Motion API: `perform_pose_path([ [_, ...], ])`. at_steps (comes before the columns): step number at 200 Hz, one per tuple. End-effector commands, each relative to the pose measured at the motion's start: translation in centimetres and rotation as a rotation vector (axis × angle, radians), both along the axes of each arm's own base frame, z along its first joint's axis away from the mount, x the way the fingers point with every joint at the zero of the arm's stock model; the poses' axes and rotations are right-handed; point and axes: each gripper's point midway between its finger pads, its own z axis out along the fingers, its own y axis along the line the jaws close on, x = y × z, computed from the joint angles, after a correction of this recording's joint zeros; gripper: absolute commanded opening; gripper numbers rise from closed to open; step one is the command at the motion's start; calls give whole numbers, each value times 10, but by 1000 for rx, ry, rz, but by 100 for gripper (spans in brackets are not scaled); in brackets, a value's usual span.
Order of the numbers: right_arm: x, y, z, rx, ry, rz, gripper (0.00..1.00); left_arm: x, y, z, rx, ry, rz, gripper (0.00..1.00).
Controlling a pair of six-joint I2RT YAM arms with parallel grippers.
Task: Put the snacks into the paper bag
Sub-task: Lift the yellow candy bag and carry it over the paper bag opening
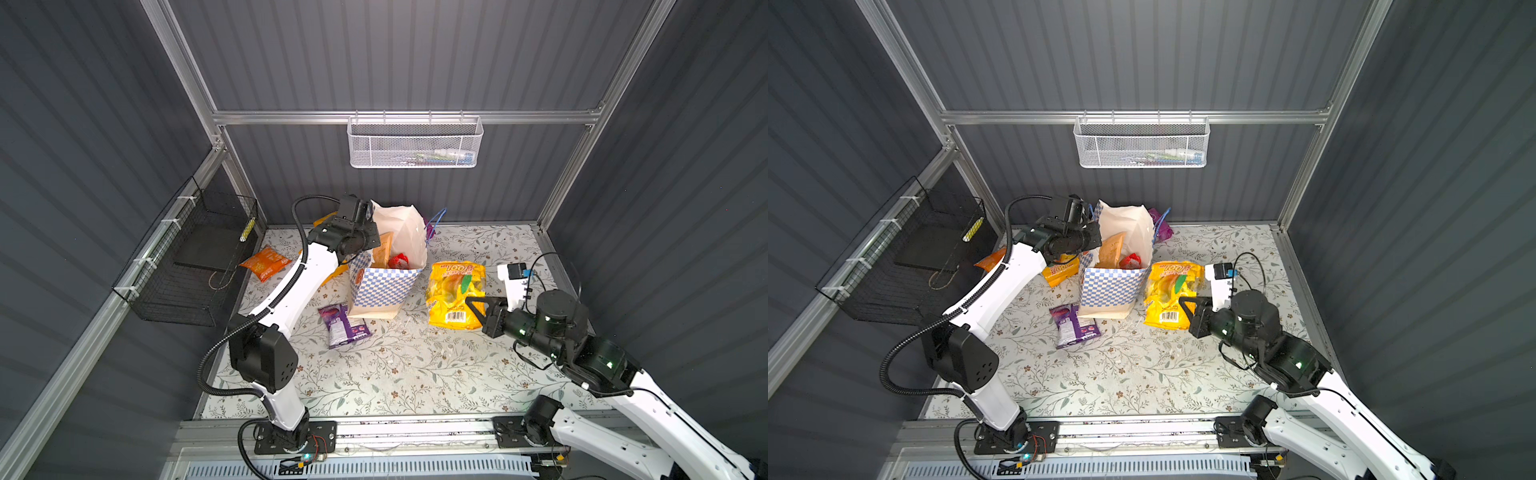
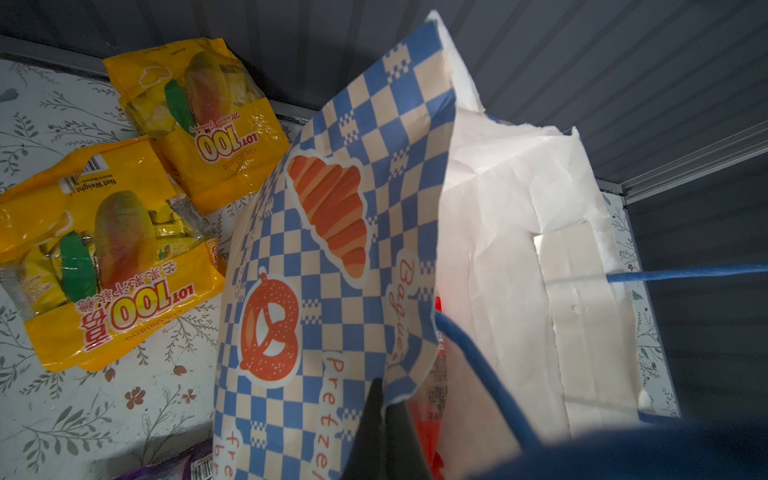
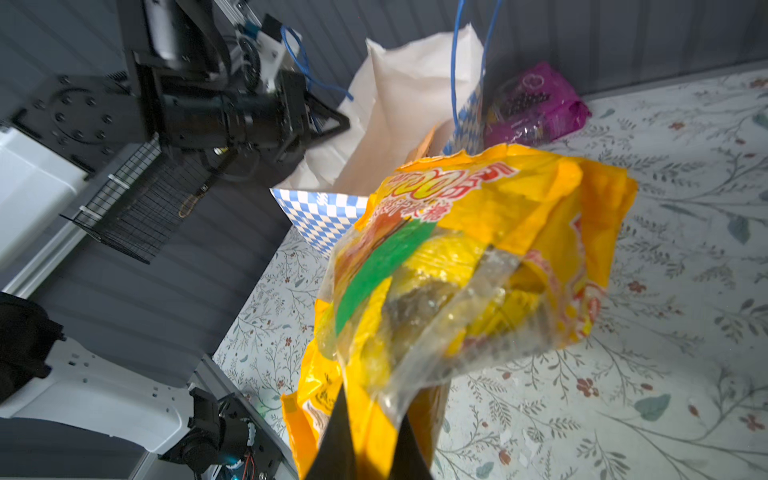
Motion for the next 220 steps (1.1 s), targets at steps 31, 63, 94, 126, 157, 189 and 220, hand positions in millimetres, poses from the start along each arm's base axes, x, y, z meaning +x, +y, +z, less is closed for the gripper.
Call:
perform_pose_path([
  [31, 20, 12, 105, 74, -271, -9, 0, -6, 5, -13, 57, 55, 3, 0],
  [63, 45, 40, 132, 37, -313, 21, 0, -5, 7, -13, 74, 53, 6, 0],
  [94, 82, 74, 133, -36, -305, 42, 0, -4, 7, -15, 83, 55, 4, 0],
  [126, 113, 104, 130, -76, -280, 80, 0, -4, 7, -13, 82, 52, 2, 0],
  [157, 144, 124, 106, -122, -213, 101, 0, -5, 7, -10, 77, 47, 0, 0],
  [189, 169, 143, 64, -173, -132, 122, 0, -6, 8, -6, 79, 40, 4, 0],
  [220, 176, 168, 34, -174, -78, 209, 0, -7, 9, -3, 71, 35, 4, 0],
])
